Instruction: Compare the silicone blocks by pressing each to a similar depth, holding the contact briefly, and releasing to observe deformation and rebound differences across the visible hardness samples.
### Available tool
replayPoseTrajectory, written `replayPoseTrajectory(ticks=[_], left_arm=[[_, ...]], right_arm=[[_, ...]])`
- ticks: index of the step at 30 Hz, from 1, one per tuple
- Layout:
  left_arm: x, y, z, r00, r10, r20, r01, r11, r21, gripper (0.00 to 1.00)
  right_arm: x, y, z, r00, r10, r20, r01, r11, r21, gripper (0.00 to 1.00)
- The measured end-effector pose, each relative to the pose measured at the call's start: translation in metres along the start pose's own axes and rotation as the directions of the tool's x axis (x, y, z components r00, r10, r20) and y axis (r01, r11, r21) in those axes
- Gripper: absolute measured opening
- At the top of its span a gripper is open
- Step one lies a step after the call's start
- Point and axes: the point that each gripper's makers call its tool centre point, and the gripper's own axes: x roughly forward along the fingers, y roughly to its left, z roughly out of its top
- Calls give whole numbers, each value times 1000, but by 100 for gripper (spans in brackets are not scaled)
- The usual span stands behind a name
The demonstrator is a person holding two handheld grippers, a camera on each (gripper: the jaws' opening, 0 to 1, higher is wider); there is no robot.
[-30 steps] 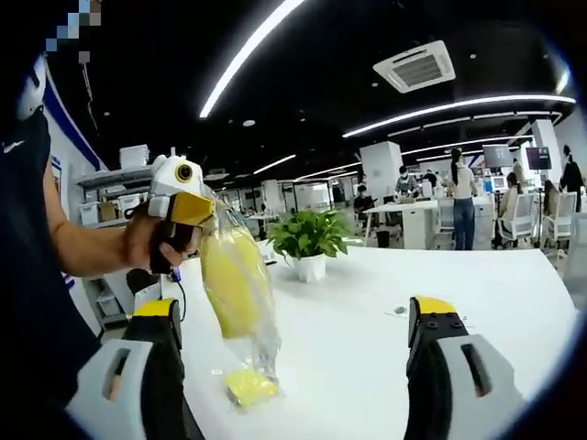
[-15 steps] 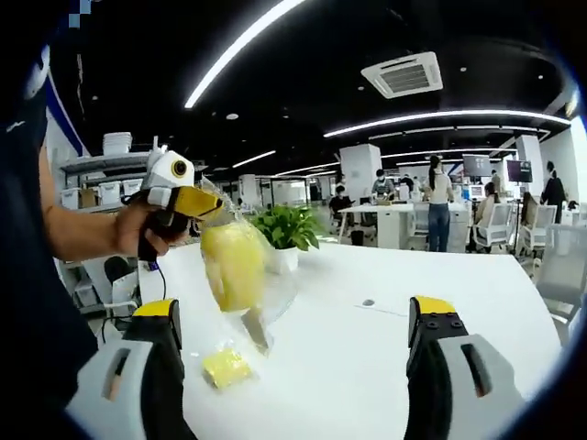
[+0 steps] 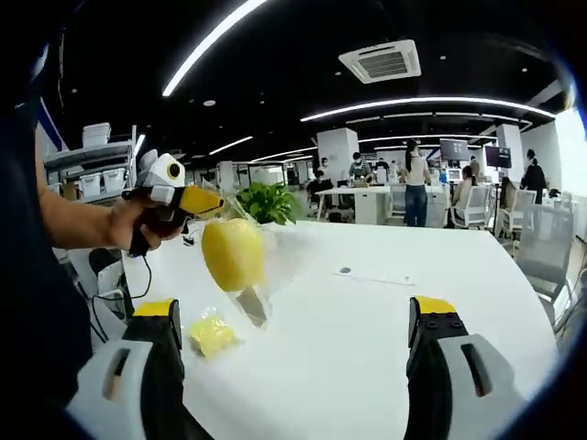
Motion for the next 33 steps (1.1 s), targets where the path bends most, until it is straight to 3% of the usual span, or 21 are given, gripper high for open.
replayPoseTrajectory(ticks=[7,12,18,27,33], left_arm=[[6,14,-32,999,18,-39,-21,997,-75,0],[7,28,-53,999,36,-39,-42,986,-162,0],[6,42,-72,998,58,-40,-65,975,-213,0],[1,56,-100,994,82,-66,-96,966,-241,0],[-3,66,-116,990,107,-94,-125,968,-216,0]], right_arm=[[-5,-4,-14,1000,-17,-18,18,1000,12,96],[-7,-7,-22,999,-21,-27,22,999,33,96],[-8,-2,-35,998,-4,-64,5,1000,25,97],[-6,-3,-64,995,-3,-100,7,999,39,97],[-4,0,-80,992,2,-124,3,999,43,97]])
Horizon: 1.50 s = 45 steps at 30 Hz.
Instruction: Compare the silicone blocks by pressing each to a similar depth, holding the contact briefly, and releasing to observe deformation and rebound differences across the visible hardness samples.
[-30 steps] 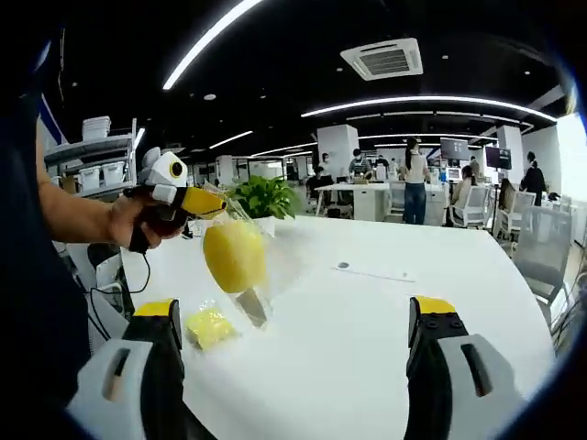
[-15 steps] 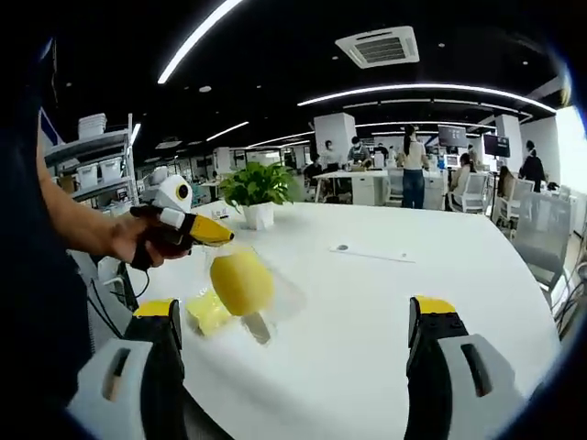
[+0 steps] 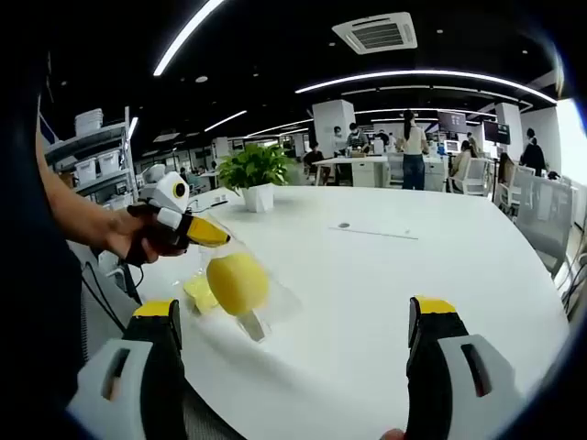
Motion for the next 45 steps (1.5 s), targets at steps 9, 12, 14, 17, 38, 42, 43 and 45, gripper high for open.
replayPoseTrajectory(ticks=[9,12,14,17,38,42,43,45], left_arm=[[-2,37,-3,998,62,-17,-62,998,1,0],[-2,49,0,996,92,-13,-92,996,16,0],[-3,58,-1,991,130,-13,-130,990,-48,0],[-3,67,-4,988,152,-2,-152,988,-21,0],[3,139,-44,881,455,-130,-436,887,149,0],[-2,152,-51,857,498,-133,-489,867,96,0],[-3,153,-51,855,502,-134,-492,865,98,0],[-3,152,-50,853,505,-131,-494,863,106,0]], right_arm=[[-1,4,-13,999,4,-49,-3,1000,21,97],[-1,2,-14,999,-4,-47,5,1000,25,97],[0,1,-16,999,-2,-52,4,1000,29,97],[0,1,-18,998,-3,-58,5,999,32,97],[4,10,-24,998,6,-63,-1,997,77,97],[6,10,-24,998,7,-60,-2,997,81,97],[6,9,-23,998,5,-59,0,997,82,97],[6,9,-22,998,2,-57,3,996,88,97]])
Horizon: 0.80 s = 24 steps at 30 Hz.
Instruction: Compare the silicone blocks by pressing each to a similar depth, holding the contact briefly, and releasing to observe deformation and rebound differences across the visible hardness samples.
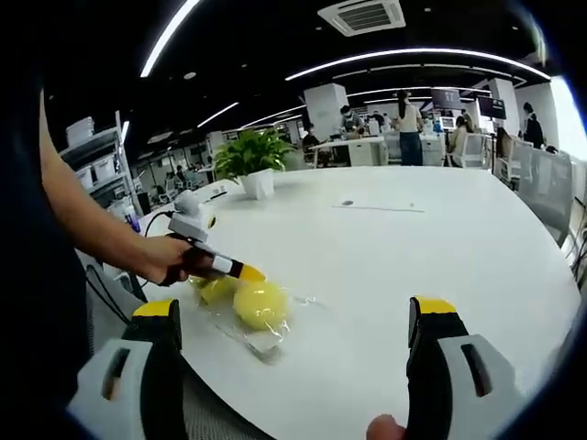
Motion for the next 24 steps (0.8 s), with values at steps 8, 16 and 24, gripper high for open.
replayPoseTrajectory(ticks=[8,16,24], left_arm=[[-3,10,17,995,71,72,-74,996,44,33],[-54,2,47,985,5,173,-23,995,102,82],[-107,9,62,970,-128,208,37,919,393,100]], right_arm=[[0,-1,-3,1000,-9,-14,10,1000,7,97],[4,-6,1,999,-38,4,38,999,13,97],[18,0,5,1000,-10,-20,10,1000,-11,97]])
